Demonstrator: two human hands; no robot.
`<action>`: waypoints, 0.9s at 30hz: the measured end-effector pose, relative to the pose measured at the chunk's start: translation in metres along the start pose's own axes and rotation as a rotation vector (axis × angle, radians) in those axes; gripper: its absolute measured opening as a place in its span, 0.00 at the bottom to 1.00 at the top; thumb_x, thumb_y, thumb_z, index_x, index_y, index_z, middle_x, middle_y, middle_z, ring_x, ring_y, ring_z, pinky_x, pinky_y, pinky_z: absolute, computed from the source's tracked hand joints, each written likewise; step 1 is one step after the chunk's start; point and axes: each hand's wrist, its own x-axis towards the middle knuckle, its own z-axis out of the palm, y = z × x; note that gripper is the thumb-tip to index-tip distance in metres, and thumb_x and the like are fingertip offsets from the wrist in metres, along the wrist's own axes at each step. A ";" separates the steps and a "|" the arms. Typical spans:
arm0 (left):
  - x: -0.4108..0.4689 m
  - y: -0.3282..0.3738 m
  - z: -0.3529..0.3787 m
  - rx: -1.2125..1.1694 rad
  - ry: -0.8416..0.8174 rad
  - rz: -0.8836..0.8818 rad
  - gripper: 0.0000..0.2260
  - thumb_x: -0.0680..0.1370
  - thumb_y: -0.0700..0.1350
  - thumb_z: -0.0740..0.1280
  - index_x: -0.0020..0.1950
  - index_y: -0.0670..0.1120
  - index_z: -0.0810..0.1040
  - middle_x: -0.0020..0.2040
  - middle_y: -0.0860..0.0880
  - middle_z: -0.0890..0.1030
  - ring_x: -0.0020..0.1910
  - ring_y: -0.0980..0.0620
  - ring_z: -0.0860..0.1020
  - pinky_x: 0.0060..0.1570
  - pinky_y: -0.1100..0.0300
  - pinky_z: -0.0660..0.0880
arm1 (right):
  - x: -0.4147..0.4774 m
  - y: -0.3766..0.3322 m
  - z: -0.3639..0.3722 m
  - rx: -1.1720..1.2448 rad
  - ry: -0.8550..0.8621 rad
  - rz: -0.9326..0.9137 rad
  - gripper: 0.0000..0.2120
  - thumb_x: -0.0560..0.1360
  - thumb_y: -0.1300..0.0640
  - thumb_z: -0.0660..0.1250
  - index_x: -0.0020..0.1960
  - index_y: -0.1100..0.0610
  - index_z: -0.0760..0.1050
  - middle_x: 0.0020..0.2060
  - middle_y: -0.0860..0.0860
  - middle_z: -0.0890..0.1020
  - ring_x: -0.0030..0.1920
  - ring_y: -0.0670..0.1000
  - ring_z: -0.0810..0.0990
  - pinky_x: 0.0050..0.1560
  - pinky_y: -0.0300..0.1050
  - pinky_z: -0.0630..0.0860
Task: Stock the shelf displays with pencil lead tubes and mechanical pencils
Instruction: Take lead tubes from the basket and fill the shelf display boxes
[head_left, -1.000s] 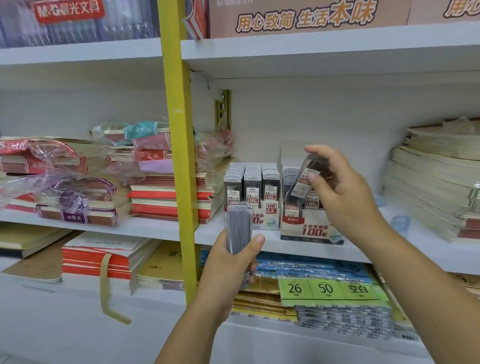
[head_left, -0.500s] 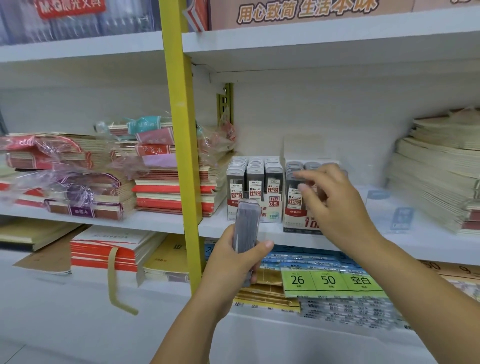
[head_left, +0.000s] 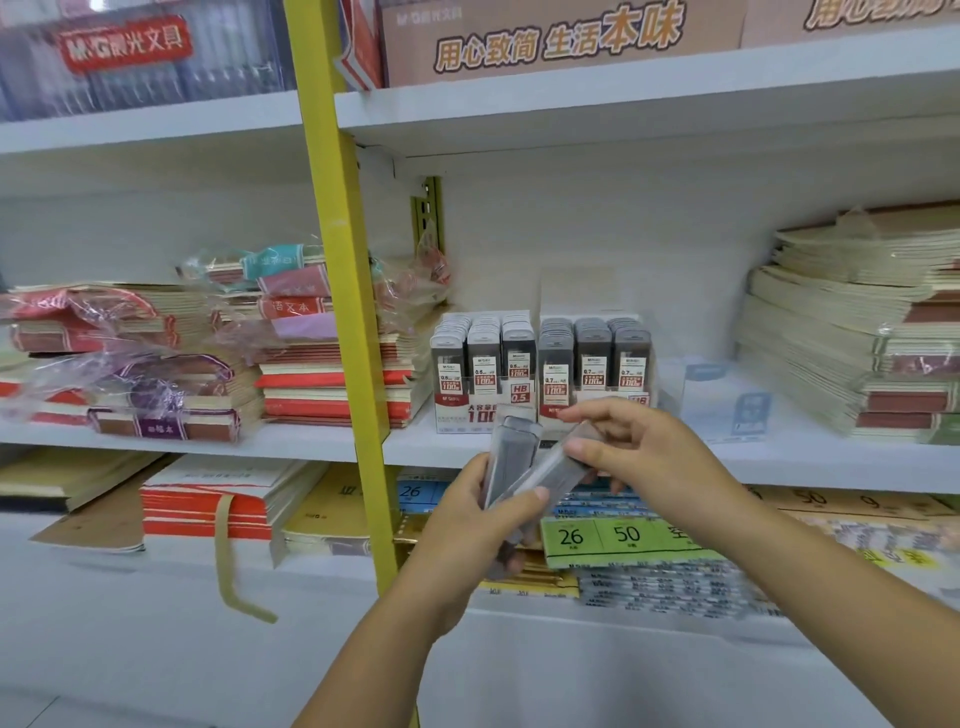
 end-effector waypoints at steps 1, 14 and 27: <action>0.000 0.000 -0.002 -0.042 -0.010 -0.006 0.14 0.71 0.55 0.75 0.55 0.58 0.81 0.37 0.51 0.79 0.32 0.55 0.75 0.29 0.62 0.72 | -0.001 0.000 -0.005 0.013 0.011 0.001 0.09 0.75 0.59 0.71 0.49 0.44 0.80 0.39 0.45 0.85 0.30 0.47 0.80 0.27 0.34 0.71; 0.008 -0.007 -0.008 -0.319 0.130 -0.014 0.22 0.66 0.44 0.79 0.58 0.46 0.80 0.38 0.44 0.78 0.31 0.54 0.74 0.24 0.63 0.70 | -0.011 0.014 -0.015 0.128 -0.063 0.127 0.19 0.70 0.66 0.74 0.49 0.43 0.81 0.50 0.43 0.85 0.53 0.46 0.83 0.48 0.37 0.79; 0.015 -0.005 -0.006 -0.161 0.140 0.034 0.03 0.77 0.49 0.74 0.47 0.58 0.82 0.39 0.46 0.81 0.30 0.53 0.73 0.30 0.57 0.68 | -0.003 -0.008 0.004 -0.019 -0.280 0.100 0.36 0.73 0.70 0.68 0.67 0.33 0.66 0.53 0.48 0.78 0.40 0.47 0.83 0.41 0.39 0.78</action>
